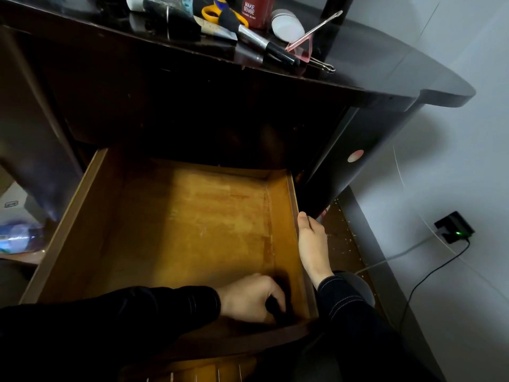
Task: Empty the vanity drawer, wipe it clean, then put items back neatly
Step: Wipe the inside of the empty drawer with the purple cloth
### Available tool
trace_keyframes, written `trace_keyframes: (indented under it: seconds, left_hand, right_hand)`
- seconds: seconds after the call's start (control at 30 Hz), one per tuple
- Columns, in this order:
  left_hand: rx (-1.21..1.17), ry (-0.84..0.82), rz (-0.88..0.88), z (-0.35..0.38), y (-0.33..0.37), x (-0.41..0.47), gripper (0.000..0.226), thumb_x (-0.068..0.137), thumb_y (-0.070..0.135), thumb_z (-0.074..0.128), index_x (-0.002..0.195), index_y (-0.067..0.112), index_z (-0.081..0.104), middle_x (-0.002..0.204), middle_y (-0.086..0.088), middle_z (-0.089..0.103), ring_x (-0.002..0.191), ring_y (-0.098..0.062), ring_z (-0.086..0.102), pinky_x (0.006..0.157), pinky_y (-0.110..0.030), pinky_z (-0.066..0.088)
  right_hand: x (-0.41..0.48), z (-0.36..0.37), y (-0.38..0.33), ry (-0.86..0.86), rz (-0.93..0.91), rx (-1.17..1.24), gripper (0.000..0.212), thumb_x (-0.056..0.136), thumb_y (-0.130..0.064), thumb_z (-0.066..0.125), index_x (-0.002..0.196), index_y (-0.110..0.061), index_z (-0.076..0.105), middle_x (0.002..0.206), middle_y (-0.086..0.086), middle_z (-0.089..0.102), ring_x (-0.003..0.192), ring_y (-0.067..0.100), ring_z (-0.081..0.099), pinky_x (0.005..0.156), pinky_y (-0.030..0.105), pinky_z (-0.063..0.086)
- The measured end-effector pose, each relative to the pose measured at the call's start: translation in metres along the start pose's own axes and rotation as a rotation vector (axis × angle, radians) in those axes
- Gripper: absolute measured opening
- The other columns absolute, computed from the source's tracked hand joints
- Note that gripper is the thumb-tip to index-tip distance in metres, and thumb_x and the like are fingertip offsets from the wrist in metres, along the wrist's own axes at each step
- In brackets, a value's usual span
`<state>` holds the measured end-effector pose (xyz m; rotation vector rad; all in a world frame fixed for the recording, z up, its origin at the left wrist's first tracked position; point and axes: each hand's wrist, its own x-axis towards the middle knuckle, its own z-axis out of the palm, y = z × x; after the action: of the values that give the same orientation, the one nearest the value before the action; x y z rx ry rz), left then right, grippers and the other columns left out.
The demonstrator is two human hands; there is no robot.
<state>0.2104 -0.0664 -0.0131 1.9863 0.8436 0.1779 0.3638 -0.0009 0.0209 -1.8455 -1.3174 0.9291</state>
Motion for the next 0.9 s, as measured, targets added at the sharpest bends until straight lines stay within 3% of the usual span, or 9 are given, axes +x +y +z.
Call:
trace_keyframes:
  seconds: [0.2, 0.4, 0.53, 0.67, 0.8, 0.9]
  left_hand:
    - [-0.314, 0.190, 0.153, -0.012, 0.017, -0.007, 0.020, 0.085, 0.015, 0.078, 0.105, 0.018, 0.075, 0.105, 0.006, 0.069, 0.092, -0.007, 0.066, 0.088, -0.027, 0.054]
    - [-0.195, 0.170, 0.139, 0.000, 0.012, -0.007, 0.022, 0.086, 0.008, 0.075, 0.107, 0.012, 0.077, 0.102, 0.009, 0.062, 0.087, 0.006, 0.059, 0.084, -0.012, 0.046]
    - [-0.252, 0.219, 0.204, -0.002, 0.022, -0.009, 0.020, 0.085, 0.012, 0.077, 0.104, 0.014, 0.079, 0.098, 0.007, 0.064, 0.087, -0.003, 0.062, 0.084, -0.023, 0.052]
    - [-0.185, 0.319, 0.259, 0.003, 0.027, -0.010, 0.015, 0.085, 0.016, 0.077, 0.100, 0.016, 0.080, 0.094, 0.006, 0.063, 0.084, -0.009, 0.061, 0.079, -0.035, 0.052]
    - [-0.111, 0.430, 0.255, 0.005, 0.027, -0.005, 0.013, 0.081, 0.018, 0.073, 0.094, 0.019, 0.077, 0.096, 0.008, 0.062, 0.085, -0.008, 0.061, 0.076, -0.035, 0.052]
    - [-0.144, 0.629, 0.151, -0.014, 0.016, 0.012, 0.014, 0.079, 0.014, 0.071, 0.091, 0.020, 0.075, 0.097, 0.008, 0.062, 0.089, -0.008, 0.060, 0.082, -0.030, 0.050]
  right_hand:
    - [0.001, 0.001, 0.001, 0.003, -0.012, 0.026, 0.044, 0.107, -0.048, 0.034, 0.119, -0.022, 0.068, 0.112, 0.003, 0.072, 0.108, 0.026, 0.064, 0.103, 0.052, 0.048]
    - [0.002, 0.000, 0.003, -0.001, -0.007, 0.021, 0.048, 0.107, -0.049, 0.033, 0.124, -0.019, 0.066, 0.115, 0.006, 0.071, 0.111, 0.027, 0.063, 0.103, 0.052, 0.048]
    - [0.001, 0.001, 0.002, -0.003, 0.003, 0.035, 0.049, 0.107, -0.050, 0.034, 0.131, -0.019, 0.063, 0.122, 0.006, 0.068, 0.116, 0.027, 0.061, 0.106, 0.052, 0.046]
    - [0.002, 0.001, 0.003, 0.007, -0.005, 0.032, 0.048, 0.107, -0.049, 0.034, 0.125, -0.018, 0.065, 0.117, 0.007, 0.069, 0.113, 0.028, 0.062, 0.104, 0.053, 0.047]
    - [0.003, 0.002, 0.004, 0.002, -0.007, 0.034, 0.049, 0.104, -0.052, 0.034, 0.121, -0.020, 0.066, 0.115, 0.004, 0.070, 0.111, 0.027, 0.062, 0.103, 0.054, 0.047]
    - [0.003, 0.002, 0.005, 0.023, -0.006, 0.041, 0.047, 0.104, -0.052, 0.036, 0.120, -0.020, 0.067, 0.115, 0.001, 0.069, 0.113, 0.026, 0.061, 0.105, 0.051, 0.045]
